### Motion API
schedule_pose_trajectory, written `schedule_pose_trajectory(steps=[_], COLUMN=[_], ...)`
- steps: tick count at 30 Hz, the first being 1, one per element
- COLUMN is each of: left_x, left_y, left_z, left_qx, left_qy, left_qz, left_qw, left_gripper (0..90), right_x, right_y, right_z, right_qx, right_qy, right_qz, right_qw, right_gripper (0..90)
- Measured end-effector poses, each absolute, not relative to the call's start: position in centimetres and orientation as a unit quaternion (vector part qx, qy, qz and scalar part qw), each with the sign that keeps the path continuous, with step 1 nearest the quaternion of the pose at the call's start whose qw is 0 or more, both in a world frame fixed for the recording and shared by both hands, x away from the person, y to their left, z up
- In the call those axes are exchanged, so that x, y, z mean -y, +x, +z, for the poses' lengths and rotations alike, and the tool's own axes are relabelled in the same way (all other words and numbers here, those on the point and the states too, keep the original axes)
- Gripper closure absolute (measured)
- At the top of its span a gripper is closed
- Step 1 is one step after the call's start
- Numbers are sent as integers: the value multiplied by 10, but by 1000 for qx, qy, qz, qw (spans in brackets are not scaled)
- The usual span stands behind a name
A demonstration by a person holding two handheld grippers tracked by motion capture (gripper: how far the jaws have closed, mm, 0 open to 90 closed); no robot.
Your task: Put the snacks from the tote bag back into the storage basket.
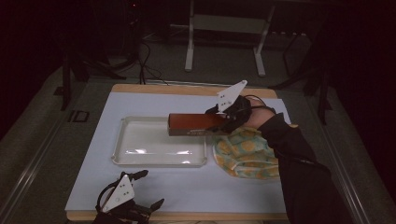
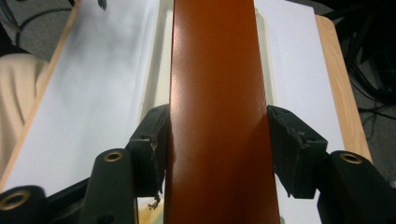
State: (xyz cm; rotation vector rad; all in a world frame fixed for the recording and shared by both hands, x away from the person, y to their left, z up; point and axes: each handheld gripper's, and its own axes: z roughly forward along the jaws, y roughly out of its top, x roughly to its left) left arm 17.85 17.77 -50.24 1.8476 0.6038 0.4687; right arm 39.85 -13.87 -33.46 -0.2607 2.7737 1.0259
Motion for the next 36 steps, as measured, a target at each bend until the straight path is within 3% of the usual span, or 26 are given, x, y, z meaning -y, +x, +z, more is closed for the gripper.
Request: schedule_pose_trajectory(steps=[17, 36], left_x=[-178, -179], left_y=[178, 178], left_z=[-502, -502], left_qx=[-251, -250], left_qy=[779, 779], left_qz=[196, 196], left_qw=[540, 541], left_gripper=[0, 0], right_x=[91, 67], right_y=[399, 411], right_z=[-356, -419], right_qx=[-924, -937], right_qy=[-111, -85], right_qz=[359, 337], right_qw=[64, 45], right_gripper=[429, 429])
